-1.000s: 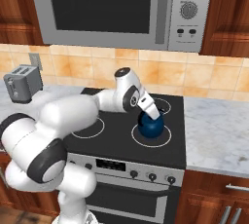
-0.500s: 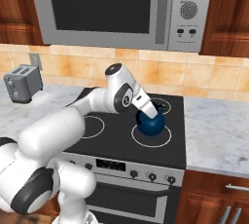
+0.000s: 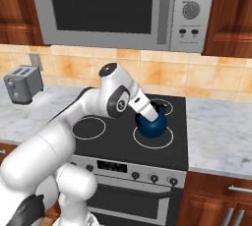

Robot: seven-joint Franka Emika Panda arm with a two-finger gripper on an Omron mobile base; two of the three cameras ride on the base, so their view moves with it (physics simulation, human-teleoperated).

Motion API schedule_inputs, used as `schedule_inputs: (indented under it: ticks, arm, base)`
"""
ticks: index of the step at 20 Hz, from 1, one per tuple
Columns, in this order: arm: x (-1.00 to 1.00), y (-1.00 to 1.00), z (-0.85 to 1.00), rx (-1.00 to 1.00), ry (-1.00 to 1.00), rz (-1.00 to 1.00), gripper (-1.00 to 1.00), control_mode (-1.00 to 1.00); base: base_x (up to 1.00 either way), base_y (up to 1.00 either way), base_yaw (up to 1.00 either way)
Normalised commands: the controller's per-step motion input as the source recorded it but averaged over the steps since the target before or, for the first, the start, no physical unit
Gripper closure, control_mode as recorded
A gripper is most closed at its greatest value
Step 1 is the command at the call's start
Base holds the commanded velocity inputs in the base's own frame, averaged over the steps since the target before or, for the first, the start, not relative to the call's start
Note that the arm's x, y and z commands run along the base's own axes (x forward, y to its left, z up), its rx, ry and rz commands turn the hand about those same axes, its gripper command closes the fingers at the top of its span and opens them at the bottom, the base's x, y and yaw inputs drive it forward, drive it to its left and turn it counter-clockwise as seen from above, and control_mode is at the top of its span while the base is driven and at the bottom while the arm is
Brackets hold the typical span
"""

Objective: The kettle is done boiling. Turn off the stove, then wait for 300 timesteps before moving the kettle to the dining table.

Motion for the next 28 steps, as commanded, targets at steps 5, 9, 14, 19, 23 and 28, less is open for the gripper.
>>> schedule_inputs:
  ticks: [5,9,14,19,23,28]
  arm:
    - [-0.26,0.02,0.34,0.0,0.0,0.0,1.0,-1.0]
    - [0.0,0.06,0.0,-0.02,0.01,0.0,1.0,-1.0]
    - [0.0,0.0,0.0,0.0,0.0,0.0,1.0,1.0]
    - [0.0,0.0,0.0,0.0,0.0,0.0,1.0,1.0]
    - [0.0,0.0,0.0,0.0,0.0,0.0,1.0,1.0]
    - [0.0,0.0,0.0,0.0,0.0,0.0,1.0,1.0]
  base:
    - [0.0,0.0,0.0]
    - [0.0,0.0,0.0]
    - [-0.03,0.0,0.0]
    - [-0.35,-0.13,-0.12]
    - [-0.39,-0.14,-0.2]
    - [-0.45,-0.18,-0.28]
